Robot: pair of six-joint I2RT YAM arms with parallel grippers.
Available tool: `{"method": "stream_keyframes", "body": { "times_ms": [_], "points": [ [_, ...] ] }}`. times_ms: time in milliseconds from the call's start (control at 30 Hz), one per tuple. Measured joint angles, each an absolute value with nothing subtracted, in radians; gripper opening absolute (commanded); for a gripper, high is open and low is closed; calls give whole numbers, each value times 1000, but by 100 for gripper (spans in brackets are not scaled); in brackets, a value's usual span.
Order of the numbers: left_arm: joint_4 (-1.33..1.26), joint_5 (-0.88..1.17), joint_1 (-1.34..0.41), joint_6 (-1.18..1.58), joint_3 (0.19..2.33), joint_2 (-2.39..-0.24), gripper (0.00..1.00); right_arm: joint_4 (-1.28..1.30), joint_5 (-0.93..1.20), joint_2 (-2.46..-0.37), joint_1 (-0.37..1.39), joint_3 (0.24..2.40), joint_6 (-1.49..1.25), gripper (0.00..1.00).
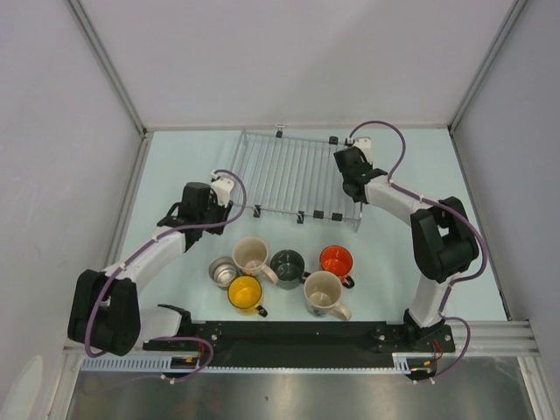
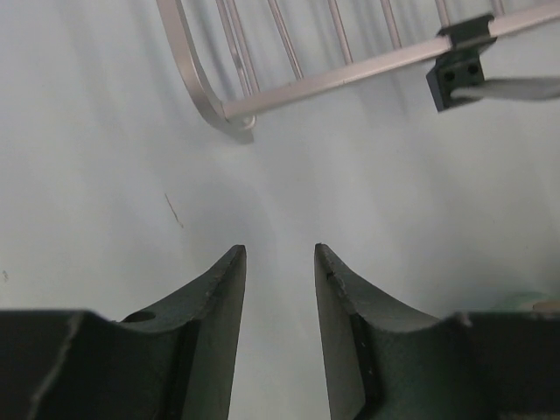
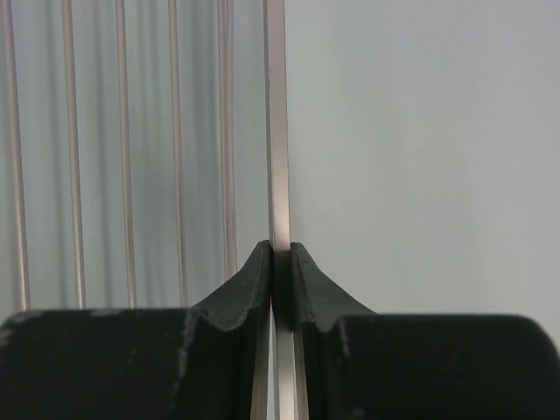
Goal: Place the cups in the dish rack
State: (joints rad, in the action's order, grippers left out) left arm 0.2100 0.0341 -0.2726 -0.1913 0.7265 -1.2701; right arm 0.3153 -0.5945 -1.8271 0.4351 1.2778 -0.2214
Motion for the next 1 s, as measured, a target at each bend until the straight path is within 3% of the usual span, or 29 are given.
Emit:
{"method": "stream_keyframes", "body": {
  "times_ms": [133, 267, 300, 400, 533, 633, 1000],
  "points": [
    [225, 46, -273, -201, 674, -1248, 42, 317, -599, -1816, 435, 1263, -238, 6],
    [254, 41, -272, -210, 671, -1209, 72, 320, -605, -1816, 436, 1264, -244, 7],
    [262, 38, -270, -211, 680, -1192, 86, 320, -606, -1816, 437, 1264, -243, 7],
    [279, 25, -268, -208, 768, -1172, 96, 321, -609, -1816, 437, 1263, -244, 7],
    [241, -4, -265, -199, 958, -1267, 99, 322, -611, -1816, 437, 1263, -243, 5],
    [201, -23, -258, -187, 1086, -1411, 95, 319, -614, -1816, 438, 1260, -243, 5],
    [221, -34, -221, -158, 1283, -1767, 93, 313, -622, -1815, 444, 1256, -243, 4]
  ]
}}
